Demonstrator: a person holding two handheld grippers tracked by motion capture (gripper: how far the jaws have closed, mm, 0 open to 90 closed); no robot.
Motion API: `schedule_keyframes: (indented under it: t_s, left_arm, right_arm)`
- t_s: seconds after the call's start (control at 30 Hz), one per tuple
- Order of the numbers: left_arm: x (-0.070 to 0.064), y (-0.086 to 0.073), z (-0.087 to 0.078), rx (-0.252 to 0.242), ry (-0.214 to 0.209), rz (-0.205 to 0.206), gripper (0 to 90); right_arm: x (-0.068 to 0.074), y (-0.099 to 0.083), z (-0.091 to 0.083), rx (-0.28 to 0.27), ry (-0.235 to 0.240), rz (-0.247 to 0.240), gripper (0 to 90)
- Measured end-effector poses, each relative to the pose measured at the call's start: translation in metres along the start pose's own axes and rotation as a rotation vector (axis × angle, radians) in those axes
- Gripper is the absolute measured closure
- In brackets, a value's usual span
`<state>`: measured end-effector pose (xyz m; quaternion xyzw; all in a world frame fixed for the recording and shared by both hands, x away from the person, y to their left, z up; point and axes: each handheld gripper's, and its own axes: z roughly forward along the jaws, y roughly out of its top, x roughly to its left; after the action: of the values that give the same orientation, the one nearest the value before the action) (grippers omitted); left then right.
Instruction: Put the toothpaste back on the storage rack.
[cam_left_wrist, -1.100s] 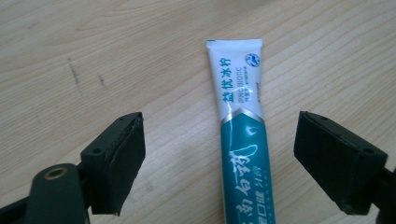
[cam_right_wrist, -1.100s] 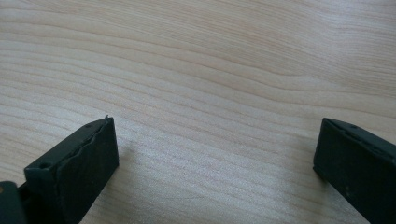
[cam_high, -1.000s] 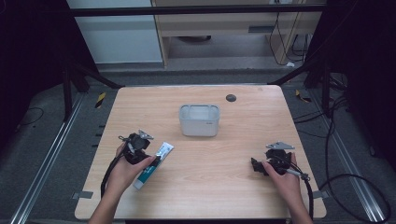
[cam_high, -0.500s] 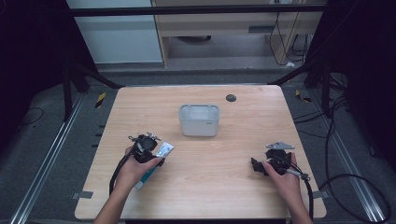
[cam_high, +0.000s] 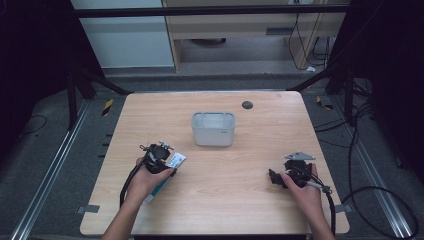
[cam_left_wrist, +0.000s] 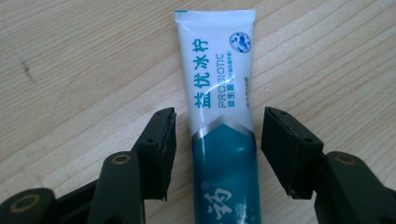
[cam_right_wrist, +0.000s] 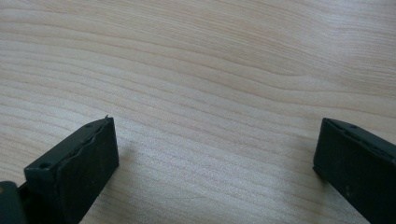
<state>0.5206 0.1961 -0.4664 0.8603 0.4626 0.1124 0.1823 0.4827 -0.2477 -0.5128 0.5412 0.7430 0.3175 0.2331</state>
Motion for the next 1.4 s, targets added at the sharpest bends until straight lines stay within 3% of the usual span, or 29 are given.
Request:
schedule_keyframes:
  t_s: [0.7, 1.03, 1.4]
  left_arm:
    - [0.0, 0.002, 0.005, 0.02, -0.014, -0.015, 55.7]
    - [-0.004, 0.01, 0.006, 0.079, -0.001, 0.02, 60.1]
    - [-0.007, 0.011, 0.003, 0.073, 0.005, 0.059, 69.5]
  right_arm:
    - [0.0, 0.0, 0.0, 0.0, 0.0, 0.0, 0.3]
    - [0.0, 0.0, 0.0, 0.0, 0.0, 0.0, 0.3]
    - [0.0, 0.0, 0.0, 0.0, 0.0, 0.0, 0.4]
